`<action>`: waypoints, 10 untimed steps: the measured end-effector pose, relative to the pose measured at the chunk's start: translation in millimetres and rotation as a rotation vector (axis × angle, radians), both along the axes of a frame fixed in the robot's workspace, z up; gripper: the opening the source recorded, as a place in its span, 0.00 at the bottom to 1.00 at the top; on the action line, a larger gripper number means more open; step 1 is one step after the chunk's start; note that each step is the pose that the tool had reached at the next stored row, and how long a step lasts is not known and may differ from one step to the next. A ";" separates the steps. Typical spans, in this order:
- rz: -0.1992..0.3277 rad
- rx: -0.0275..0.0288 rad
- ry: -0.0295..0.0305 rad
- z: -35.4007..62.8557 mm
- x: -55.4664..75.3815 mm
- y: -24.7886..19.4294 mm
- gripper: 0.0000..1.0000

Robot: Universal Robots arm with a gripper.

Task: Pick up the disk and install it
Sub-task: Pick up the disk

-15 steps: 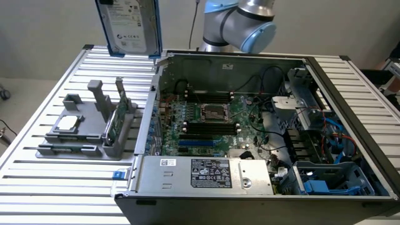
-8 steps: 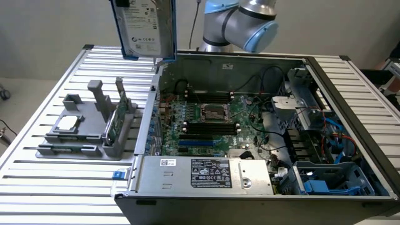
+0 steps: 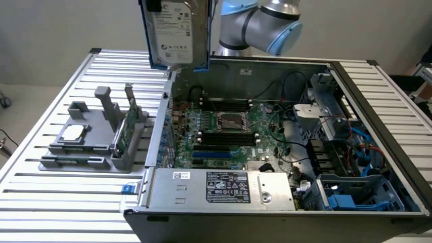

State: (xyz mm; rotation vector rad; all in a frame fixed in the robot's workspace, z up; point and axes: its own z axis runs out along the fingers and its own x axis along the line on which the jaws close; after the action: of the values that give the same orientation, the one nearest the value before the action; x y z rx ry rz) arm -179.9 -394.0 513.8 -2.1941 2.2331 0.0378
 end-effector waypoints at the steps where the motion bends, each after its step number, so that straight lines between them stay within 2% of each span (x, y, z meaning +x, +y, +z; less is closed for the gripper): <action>1: 0.000 0.0000 0.0000 0.0 4.5 -1.9 0.33; 10: 0.000 0.0000 0.0000 0.2 45.4 -19.2 0.33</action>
State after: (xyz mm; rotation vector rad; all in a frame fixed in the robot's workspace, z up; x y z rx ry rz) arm -134.5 -413.2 514.1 -2.1941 2.2332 0.0378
